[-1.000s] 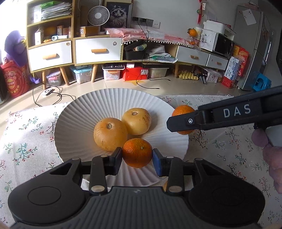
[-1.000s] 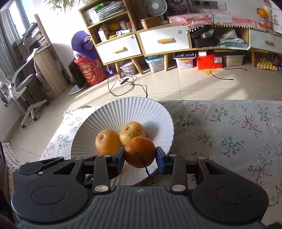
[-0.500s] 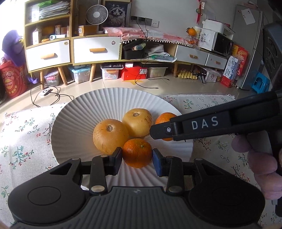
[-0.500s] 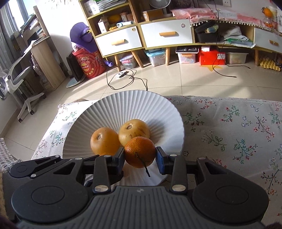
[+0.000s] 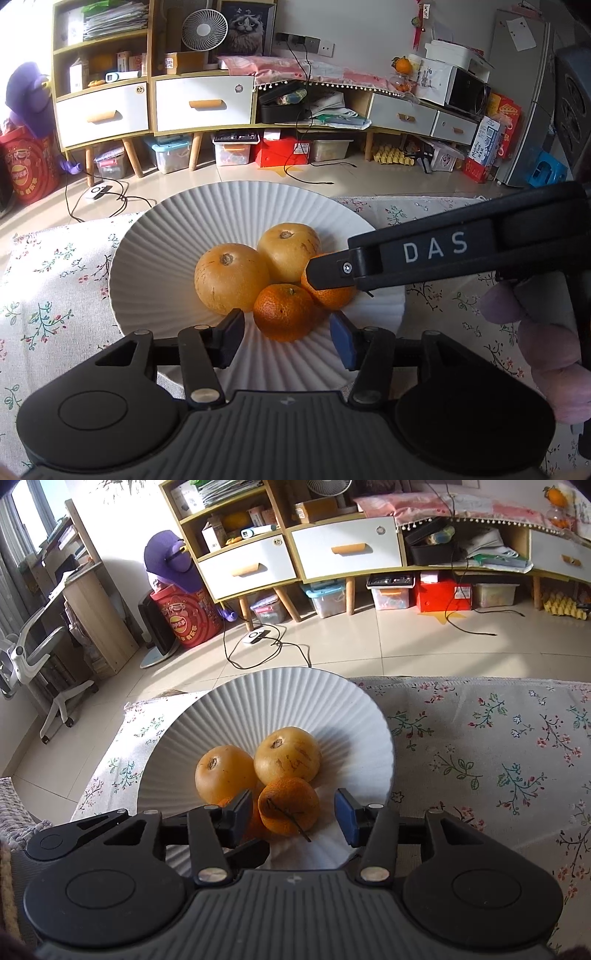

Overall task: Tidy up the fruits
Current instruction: 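Open the right tool over the bowl while the left tool releases its mandarin beside the pears, then withdraw both tools from the bowl back over the remaining fruit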

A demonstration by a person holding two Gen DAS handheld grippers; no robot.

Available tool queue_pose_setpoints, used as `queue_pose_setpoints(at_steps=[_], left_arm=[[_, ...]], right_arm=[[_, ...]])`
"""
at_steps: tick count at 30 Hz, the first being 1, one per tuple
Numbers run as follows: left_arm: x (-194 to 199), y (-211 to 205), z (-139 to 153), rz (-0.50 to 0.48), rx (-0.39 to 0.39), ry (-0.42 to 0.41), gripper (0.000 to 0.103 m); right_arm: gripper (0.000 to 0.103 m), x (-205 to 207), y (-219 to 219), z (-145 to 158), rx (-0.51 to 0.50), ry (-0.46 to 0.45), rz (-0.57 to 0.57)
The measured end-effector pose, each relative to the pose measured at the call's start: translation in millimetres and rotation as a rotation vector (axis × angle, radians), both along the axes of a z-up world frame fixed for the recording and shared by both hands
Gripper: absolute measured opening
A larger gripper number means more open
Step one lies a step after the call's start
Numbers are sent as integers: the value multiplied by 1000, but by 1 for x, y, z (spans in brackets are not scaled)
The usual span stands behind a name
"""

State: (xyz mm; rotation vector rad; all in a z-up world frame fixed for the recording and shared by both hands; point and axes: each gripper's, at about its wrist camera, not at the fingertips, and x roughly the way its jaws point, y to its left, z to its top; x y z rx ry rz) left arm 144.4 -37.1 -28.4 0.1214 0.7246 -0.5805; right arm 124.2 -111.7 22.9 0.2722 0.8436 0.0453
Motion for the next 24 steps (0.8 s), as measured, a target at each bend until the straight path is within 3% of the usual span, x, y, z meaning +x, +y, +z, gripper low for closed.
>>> queue_pose_setpoints(at_steps=[8,24], left_arm=[[-6,4,5,7,0,-4,65],[-35,17,22,18,77,-24,81]], right_arm=[[58,-12,-1,6,-15,-27,-4],[75,-43,1,27,-38,-59,11]])
